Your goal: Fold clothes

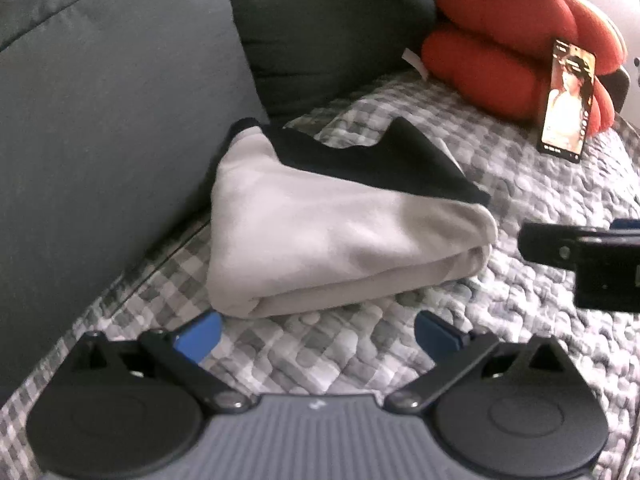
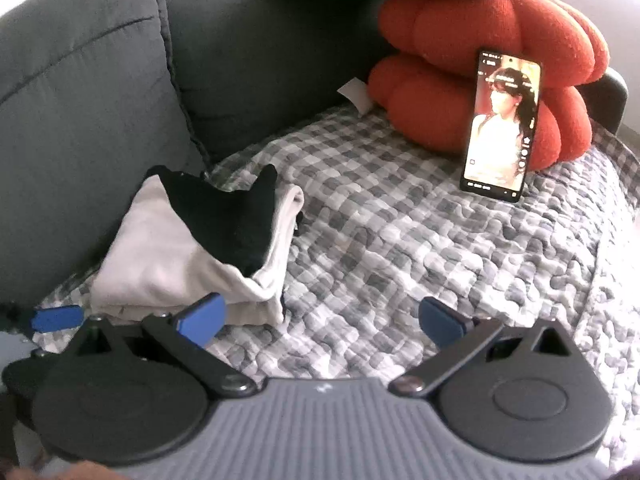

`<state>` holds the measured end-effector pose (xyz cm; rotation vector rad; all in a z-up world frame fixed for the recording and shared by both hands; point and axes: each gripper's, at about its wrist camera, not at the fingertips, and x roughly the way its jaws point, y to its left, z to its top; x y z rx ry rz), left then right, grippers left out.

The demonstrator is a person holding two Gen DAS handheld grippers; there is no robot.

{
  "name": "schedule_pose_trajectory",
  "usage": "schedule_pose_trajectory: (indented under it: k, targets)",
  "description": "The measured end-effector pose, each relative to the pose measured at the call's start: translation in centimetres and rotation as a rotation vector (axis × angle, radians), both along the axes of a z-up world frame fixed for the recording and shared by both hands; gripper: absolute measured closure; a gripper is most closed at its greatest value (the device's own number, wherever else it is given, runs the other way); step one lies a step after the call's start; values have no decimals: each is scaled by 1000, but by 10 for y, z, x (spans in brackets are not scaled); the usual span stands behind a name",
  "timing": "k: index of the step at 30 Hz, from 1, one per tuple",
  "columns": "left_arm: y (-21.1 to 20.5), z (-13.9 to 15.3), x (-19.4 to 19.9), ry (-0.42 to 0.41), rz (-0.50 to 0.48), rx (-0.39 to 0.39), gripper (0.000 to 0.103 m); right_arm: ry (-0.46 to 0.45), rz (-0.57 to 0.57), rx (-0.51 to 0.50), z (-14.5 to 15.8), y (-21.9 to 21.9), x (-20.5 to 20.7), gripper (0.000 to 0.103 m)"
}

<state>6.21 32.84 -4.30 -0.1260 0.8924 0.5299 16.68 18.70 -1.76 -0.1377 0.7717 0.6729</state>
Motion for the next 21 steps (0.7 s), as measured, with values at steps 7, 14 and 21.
schedule_pose_trajectory:
  k: [7, 14, 21]
  targets:
    - [0, 5, -5, -15, 8, -4, 0, -6, 5, 6, 1, 1, -2, 0]
    - [1, 6, -5, -17, 12, -7, 0, -6, 0, 3, 0, 3, -2, 0]
    - [2, 6, -5, -17, 14, -19, 0, -7, -2, 7, 1, 3, -3, 0]
